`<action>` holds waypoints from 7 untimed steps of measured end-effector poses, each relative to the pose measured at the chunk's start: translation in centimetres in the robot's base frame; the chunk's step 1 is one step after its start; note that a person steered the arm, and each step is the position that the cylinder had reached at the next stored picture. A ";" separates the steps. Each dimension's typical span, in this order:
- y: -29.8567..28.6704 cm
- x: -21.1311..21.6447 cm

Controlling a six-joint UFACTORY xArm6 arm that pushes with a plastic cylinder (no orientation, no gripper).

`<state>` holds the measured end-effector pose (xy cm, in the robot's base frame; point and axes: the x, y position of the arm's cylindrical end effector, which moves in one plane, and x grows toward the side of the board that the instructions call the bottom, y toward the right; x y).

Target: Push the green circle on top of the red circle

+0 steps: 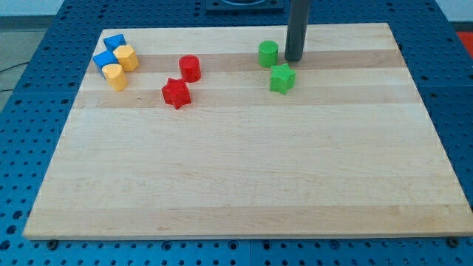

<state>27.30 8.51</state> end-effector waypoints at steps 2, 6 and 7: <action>-10.6 -0.7; -12.3 -1.2; -10.8 -2.5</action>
<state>24.84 -2.26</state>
